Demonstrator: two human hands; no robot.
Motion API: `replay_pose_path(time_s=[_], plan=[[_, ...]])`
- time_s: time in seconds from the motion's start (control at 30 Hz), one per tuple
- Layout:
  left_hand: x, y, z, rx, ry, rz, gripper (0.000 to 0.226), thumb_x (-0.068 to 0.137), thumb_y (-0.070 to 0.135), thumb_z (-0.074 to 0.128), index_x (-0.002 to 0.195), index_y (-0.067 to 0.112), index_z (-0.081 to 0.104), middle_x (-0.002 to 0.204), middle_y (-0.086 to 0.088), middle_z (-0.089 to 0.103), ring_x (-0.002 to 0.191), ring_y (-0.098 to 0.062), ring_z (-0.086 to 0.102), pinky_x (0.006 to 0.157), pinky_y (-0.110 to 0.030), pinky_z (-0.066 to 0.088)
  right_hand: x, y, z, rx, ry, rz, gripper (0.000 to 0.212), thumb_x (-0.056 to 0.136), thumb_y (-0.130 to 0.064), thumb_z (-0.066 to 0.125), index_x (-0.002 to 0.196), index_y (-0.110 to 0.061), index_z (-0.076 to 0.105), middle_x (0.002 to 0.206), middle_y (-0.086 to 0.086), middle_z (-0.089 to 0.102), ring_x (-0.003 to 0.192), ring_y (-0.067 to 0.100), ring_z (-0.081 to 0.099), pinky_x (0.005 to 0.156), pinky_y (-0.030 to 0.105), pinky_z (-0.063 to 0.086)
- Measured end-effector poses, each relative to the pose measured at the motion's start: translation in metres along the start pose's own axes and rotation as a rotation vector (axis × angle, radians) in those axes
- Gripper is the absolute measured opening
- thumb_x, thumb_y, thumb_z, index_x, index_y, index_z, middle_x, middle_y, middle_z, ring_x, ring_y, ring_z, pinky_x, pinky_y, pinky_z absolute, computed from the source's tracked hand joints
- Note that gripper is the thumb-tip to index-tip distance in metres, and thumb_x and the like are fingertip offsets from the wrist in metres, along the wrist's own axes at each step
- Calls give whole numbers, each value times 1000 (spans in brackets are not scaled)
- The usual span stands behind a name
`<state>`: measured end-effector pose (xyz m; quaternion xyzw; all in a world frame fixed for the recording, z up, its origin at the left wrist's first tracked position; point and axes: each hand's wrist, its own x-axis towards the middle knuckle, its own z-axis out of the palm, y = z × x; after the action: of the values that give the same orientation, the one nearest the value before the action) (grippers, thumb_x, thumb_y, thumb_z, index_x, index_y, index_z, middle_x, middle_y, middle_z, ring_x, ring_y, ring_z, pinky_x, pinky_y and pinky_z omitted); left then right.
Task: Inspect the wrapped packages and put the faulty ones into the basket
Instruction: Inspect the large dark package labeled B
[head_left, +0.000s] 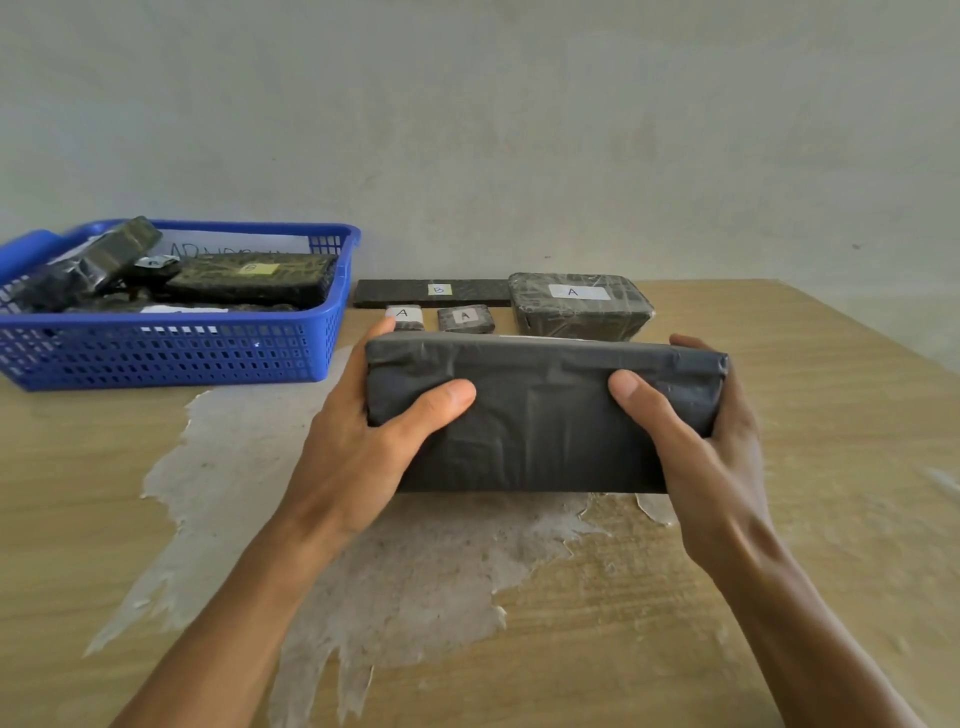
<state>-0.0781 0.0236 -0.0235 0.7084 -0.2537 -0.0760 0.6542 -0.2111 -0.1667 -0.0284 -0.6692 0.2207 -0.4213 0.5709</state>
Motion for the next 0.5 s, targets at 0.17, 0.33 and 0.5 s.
replay_pose_path(time_s=[0.17, 0.33, 0.5], plan=[[1, -1, 3, 10, 26, -31, 99, 56, 66, 73, 147, 46, 40, 107, 57, 52, 113, 17, 54, 109, -35, 44, -3, 3, 2, -65, 38, -14, 79, 57, -63, 81, 129, -41, 56, 112, -14, 69, 97, 1, 69, 79, 32, 58], [-1, -3, 3, 66, 27, -22, 94, 61, 76, 66, 146, 57, 31, 126, 37, 56, 127, -1, 53, 114, -44, 40, -4, 2, 4, -78, 81, -18, 81, 55, -65, 81, 128, -42, 57, 112, -14, 69, 97, 2, 69, 79, 33, 59], [3, -4, 4, -25, 19, -50, 82, 66, 84, 45, 144, 59, 34, 134, 26, 55, 131, -8, 52, 116, -48, 36, -2, 6, 3, -52, 45, 10, 69, 59, -61, 82, 120, -33, 64, 108, -9, 73, 96, 6, 72, 78, 36, 60]])
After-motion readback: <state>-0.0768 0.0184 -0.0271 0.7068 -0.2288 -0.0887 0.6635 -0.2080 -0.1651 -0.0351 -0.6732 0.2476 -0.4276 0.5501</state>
